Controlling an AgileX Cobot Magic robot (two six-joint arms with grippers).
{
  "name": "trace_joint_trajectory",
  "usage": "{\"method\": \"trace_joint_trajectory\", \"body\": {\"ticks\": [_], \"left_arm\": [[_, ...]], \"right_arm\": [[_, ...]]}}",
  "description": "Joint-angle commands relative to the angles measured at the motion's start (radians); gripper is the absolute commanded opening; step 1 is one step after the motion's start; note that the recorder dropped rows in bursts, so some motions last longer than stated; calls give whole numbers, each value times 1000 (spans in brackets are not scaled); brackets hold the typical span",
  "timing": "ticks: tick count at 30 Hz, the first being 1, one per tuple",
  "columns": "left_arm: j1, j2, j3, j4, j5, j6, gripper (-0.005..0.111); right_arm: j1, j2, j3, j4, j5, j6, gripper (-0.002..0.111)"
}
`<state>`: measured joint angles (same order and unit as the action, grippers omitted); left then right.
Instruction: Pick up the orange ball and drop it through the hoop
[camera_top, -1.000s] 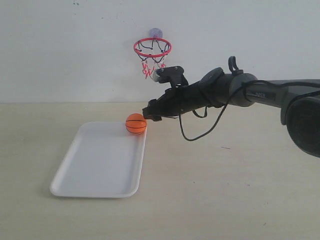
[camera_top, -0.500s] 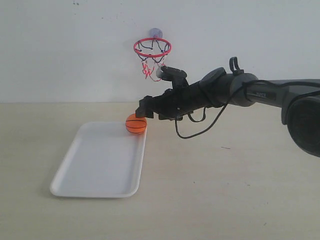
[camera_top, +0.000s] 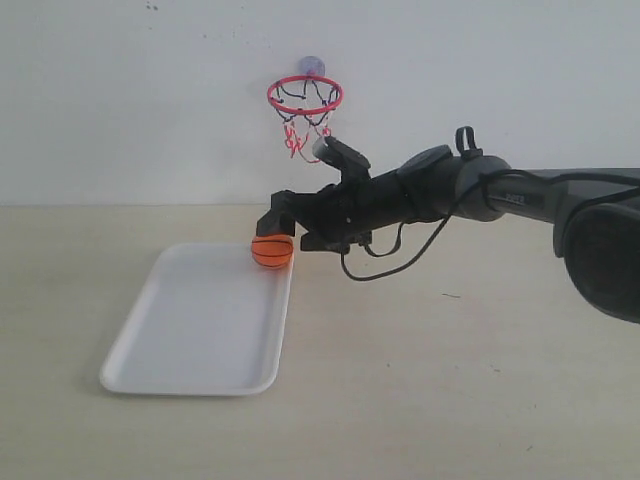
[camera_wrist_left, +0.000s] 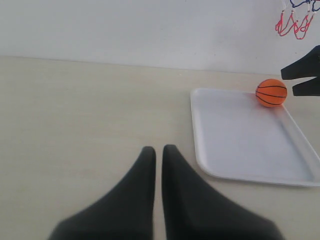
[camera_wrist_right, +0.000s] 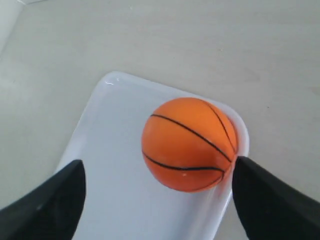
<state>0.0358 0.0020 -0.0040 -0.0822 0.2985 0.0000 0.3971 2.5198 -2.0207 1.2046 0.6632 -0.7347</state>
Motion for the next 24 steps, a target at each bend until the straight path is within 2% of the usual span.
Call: {"method": "trace_joint_trajectory", "body": {"ticks": [1,8,17,20,24], "left_arm": [[3,-2,4,-3,-8,-7,4],[3,-2,4,-3,-8,-7,4],[3,-2,4,-3,-8,-7,4],[3,-2,4,-3,-8,-7,4],[3,-2,4,-3,-8,-7,4]], "right_arm": [[-5,41,-86,9,77,-21,75],[-9,71,-135,-57,123,6,75],[-28,73,-135,-116,56,-17,75],[-28,73,-135,-115,77,-81,75],[-40,73,-135,-122,171,-308,75]]}}
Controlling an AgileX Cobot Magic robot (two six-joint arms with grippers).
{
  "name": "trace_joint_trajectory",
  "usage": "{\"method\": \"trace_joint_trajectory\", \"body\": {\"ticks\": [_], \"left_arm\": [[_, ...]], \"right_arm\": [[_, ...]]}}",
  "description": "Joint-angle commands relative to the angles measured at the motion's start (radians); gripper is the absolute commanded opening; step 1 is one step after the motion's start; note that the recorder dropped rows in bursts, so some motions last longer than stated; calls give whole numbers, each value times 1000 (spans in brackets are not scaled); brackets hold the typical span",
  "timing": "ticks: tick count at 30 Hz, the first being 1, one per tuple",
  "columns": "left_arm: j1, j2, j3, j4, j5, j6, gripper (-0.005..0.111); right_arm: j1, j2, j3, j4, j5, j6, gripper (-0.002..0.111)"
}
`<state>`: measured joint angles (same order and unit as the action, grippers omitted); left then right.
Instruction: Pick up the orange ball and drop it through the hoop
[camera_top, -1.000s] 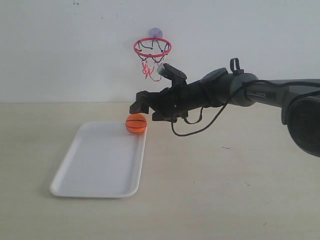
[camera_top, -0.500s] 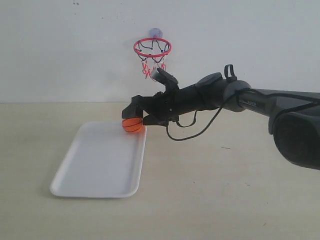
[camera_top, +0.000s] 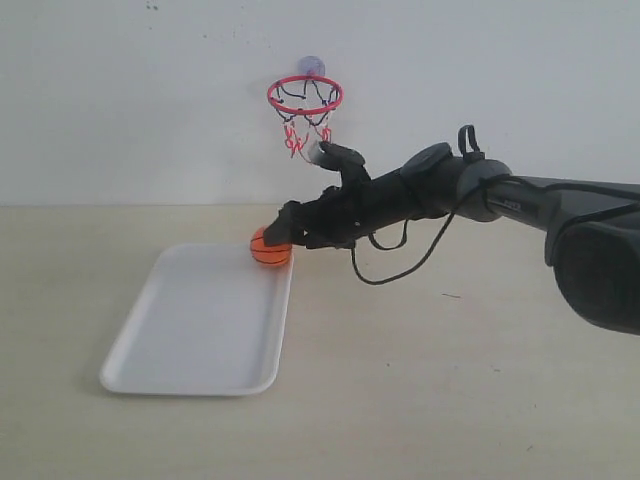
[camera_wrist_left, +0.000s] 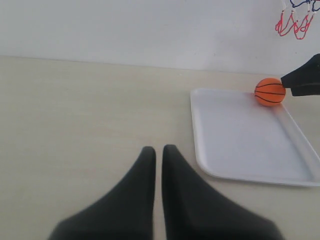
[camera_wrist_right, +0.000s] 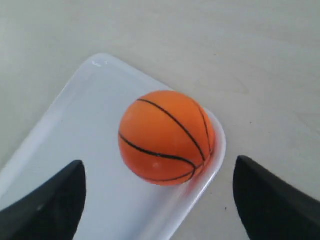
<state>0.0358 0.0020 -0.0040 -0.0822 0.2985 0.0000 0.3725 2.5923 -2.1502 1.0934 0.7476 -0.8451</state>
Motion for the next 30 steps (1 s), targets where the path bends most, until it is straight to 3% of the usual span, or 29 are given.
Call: {"method": "trace_joint_trajectory", "body": {"ticks": [1,5,15,30], "left_arm": [[3,-2,4,-3,-8,-7,4],[3,-2,4,-3,-8,-7,4],[3,-2,4,-3,-8,-7,4],[3,-2,4,-3,-8,-7,4]], "right_arm": [[-23,1,-6,-13,121,-250,75],[-66,1,-6,15,125,-505,75],[-67,7,-6,129,119,-789,75],[-40,71,-70,135,135,-830,75]]}}
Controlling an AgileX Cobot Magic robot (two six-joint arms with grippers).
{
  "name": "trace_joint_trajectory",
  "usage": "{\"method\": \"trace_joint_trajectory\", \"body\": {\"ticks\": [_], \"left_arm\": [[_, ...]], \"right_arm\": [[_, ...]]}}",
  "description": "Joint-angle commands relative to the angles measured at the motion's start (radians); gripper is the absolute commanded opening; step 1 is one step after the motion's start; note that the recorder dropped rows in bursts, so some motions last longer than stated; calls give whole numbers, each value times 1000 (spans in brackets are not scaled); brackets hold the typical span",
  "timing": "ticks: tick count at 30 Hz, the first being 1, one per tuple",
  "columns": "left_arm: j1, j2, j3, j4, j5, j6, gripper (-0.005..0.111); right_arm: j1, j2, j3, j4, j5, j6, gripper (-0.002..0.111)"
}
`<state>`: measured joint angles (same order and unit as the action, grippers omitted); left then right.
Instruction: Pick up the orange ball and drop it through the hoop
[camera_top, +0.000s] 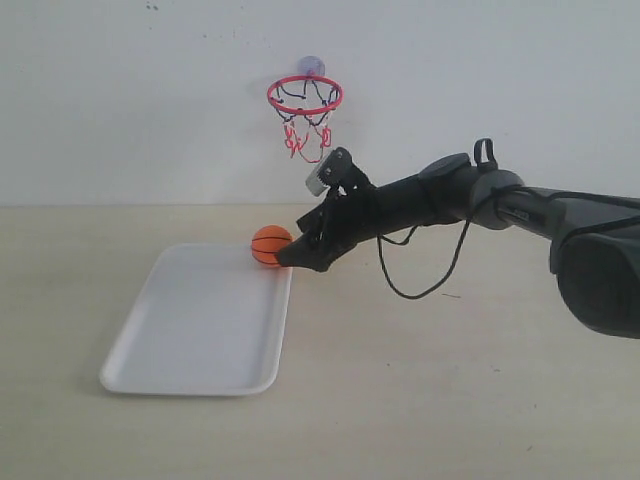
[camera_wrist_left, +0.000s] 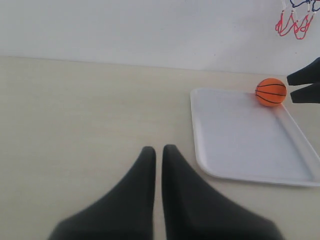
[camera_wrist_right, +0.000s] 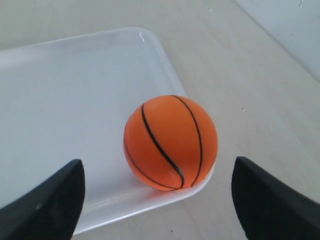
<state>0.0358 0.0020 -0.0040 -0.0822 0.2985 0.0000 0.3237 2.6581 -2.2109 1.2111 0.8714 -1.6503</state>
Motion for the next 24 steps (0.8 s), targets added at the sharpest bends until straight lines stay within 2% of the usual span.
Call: {"method": "trace_joint_trajectory", "body": {"ticks": [1,10,12,16,20,24], "left_arm": [[3,-2,4,-3,-8,-7,4],[3,-2,4,-3,-8,-7,4],[3,-2,4,-3,-8,-7,4],[3,-2,4,-3,-8,-7,4],[3,-2,4,-3,-8,-7,4],[3,-2,4,-3,-8,-7,4]], "right_arm": [[11,8,-10,17,11,-33,75],[24,15,-12,50,-16,-79,75],[24,26,-21,63,-18,-83,72],[28,63,-55,63,-11,-72,54],[25,72,-77,32,-18,-26,41],[23,72,-95,32,-13,-5,18]]}}
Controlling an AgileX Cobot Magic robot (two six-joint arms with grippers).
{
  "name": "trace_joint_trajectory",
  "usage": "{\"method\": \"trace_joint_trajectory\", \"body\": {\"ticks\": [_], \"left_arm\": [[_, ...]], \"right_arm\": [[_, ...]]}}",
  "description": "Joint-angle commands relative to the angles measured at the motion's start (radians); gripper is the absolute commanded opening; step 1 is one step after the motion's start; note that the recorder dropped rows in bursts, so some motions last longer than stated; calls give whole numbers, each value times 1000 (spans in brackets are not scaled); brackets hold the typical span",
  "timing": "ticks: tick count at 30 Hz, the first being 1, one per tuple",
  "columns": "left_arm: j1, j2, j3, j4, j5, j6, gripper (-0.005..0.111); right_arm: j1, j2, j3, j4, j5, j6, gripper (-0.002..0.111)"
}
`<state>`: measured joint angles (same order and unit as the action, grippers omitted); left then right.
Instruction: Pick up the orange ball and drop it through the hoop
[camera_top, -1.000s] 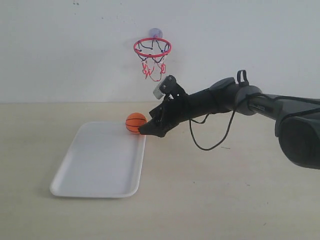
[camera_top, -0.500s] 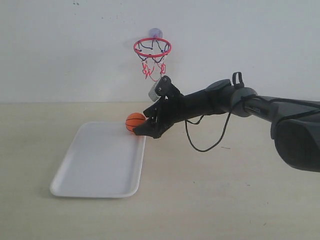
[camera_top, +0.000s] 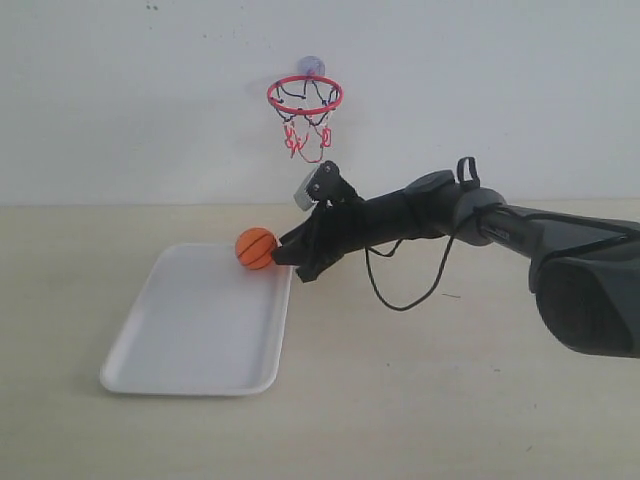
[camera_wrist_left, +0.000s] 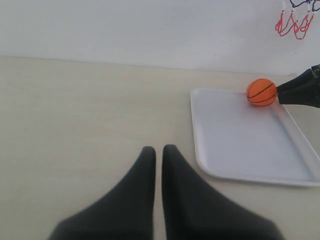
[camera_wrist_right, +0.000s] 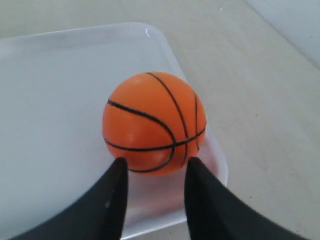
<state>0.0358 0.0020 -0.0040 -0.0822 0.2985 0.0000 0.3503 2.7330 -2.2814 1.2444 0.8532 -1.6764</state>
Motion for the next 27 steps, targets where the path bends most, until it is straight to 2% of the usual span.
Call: {"method": "trace_joint_trajectory", "body": {"ticks": [1,3,5,10,12,17,27], "left_arm": [[3,-2,4,-3,-8,-7,4],[3,-2,4,-3,-8,-7,4],[3,-2,4,-3,-8,-7,4],[3,-2,4,-3,-8,-7,4],[3,-2,4,-3,-8,-7,4],[3,-2,4,-3,-8,-7,4],[3,-2,4,-3,-8,-7,4]], "right_arm": [[-4,-3,-26,-1,8,21,14],[-4,-5,-26,-4,12,21,14],[-10,-5,-26,-18,24,21,21],[-41,-14,-26,-58,46,82,60],[-53,-14,-26,-30,51,98,70],[-51,-11,-26,55,42,74,72],[5,-10,-26,60,-56,62,72]]}}
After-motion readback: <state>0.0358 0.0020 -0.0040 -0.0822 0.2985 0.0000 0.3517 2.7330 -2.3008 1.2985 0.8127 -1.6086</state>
